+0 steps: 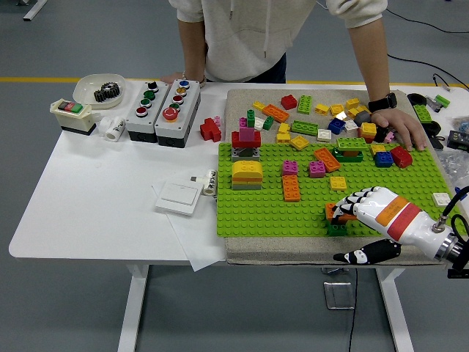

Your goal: Pick up the brick,pile it on top of brick,press brick,pick up the brick,pile it on top of brick,press brick

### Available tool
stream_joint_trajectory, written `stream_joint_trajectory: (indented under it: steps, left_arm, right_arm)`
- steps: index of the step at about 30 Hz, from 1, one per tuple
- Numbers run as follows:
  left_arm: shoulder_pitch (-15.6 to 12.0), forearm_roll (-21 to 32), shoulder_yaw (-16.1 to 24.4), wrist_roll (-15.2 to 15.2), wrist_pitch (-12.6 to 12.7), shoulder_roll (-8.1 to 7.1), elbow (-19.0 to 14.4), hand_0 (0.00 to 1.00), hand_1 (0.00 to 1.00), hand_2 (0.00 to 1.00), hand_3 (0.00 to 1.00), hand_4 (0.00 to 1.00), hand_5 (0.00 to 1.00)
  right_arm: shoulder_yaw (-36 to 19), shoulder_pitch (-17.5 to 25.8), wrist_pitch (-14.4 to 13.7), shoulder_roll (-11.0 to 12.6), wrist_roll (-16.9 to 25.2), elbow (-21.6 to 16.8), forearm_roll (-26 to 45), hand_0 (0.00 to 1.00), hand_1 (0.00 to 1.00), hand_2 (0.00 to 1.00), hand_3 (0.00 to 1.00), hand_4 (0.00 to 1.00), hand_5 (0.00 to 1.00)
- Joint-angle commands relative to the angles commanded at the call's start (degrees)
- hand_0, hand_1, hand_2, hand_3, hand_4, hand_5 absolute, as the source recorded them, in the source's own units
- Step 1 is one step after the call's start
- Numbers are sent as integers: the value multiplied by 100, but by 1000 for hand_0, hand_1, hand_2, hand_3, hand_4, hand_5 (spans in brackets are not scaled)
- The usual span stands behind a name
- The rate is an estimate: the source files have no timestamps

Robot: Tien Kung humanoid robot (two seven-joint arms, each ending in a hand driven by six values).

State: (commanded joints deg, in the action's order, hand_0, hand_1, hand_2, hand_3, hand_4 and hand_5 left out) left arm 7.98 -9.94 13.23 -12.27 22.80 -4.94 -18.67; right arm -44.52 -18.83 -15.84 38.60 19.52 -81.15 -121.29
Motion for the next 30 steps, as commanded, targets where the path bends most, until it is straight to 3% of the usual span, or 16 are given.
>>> stream_joint_trajectory:
  steps: [30]
  left_arm:
    - [9, 20, -16, 13, 1, 0, 1, 751, 740, 744, 593, 649, 671]
  right_arm:
    - [158, -120, 25, -12, 9, 92, 8, 489, 609, 701, 623, 952, 683]
